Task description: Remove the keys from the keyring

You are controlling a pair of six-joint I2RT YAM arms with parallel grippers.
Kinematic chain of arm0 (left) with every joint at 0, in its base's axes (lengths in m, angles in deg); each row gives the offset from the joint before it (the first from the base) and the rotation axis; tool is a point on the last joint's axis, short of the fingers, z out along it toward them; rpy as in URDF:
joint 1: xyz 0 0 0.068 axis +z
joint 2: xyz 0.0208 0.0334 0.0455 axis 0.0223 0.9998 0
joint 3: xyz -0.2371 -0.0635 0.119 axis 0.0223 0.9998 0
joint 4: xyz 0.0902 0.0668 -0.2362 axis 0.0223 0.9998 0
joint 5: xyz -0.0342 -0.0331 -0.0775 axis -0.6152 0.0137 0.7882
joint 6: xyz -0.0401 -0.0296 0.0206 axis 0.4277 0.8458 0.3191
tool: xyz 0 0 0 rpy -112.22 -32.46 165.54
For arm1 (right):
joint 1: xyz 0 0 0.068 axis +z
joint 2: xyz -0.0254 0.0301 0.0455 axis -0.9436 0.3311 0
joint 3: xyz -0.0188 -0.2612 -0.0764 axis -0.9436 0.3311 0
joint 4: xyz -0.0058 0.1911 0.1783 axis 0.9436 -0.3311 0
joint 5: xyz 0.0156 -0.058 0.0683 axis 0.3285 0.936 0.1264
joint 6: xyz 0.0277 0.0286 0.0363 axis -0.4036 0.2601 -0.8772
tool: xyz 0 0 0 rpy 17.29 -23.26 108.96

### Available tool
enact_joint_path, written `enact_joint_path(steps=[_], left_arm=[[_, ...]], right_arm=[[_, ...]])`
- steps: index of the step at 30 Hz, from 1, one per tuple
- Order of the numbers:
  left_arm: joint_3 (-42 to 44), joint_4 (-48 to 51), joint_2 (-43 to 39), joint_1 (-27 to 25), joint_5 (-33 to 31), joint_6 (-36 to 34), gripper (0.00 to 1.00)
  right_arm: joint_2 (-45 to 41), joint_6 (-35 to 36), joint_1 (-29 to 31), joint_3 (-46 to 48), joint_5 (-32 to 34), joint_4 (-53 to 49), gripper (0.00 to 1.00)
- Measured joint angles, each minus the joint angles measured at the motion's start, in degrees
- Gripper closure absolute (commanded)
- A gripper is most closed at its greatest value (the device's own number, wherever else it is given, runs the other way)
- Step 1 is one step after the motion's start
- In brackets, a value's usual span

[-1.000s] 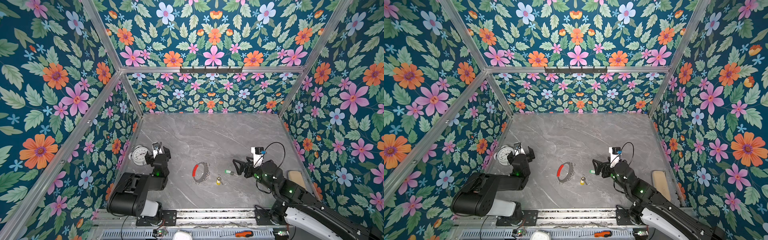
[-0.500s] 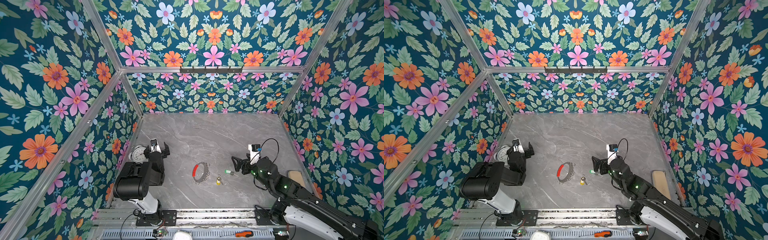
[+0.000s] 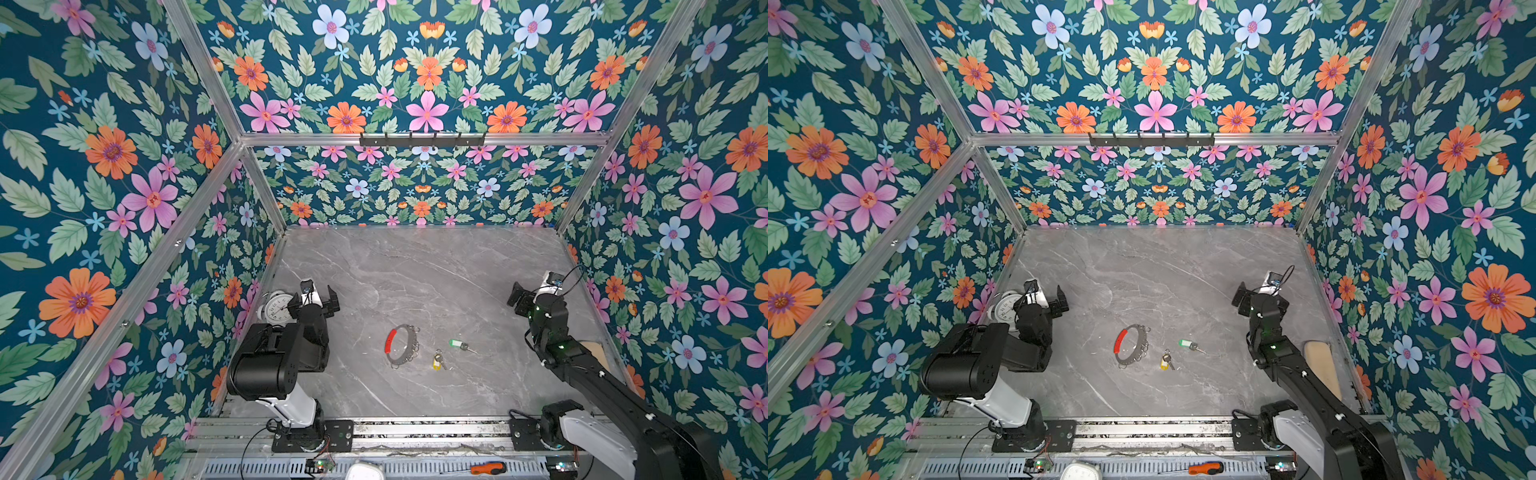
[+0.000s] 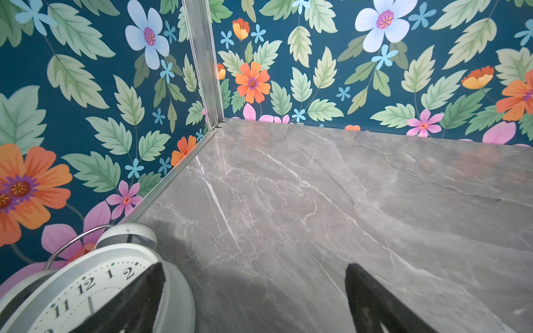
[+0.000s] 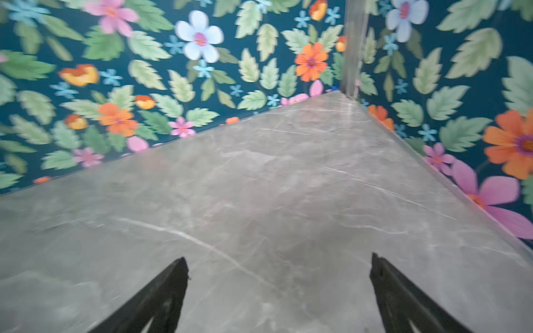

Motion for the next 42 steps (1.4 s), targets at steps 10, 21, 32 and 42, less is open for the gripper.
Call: enact_joint_path(steps=[10,21,32,42], left_arm=[[0.0,0.0,0.0,-0.02,0.0,0.0,0.0],[0.0,0.02,0.0,0.0,0.0,0.0,0.0],[-0.07,0.11,0.07,0.0,0.02,0.0,0.0],[-0.07,0.11,0.07,0.0,0.02,0.0,0.0]], right_arm=[[13.77,7.82,-6.21,4.26,-2.47,13.27,0.01],[24.63,12.11,-9.6,4.57,-16.28,26.82,0.01],[24.7,12.15,-9.73,4.74,-18.14,28.35,0.01],[24.7,12.13,-9.73,4.74,-18.16,28.35,0.01]])
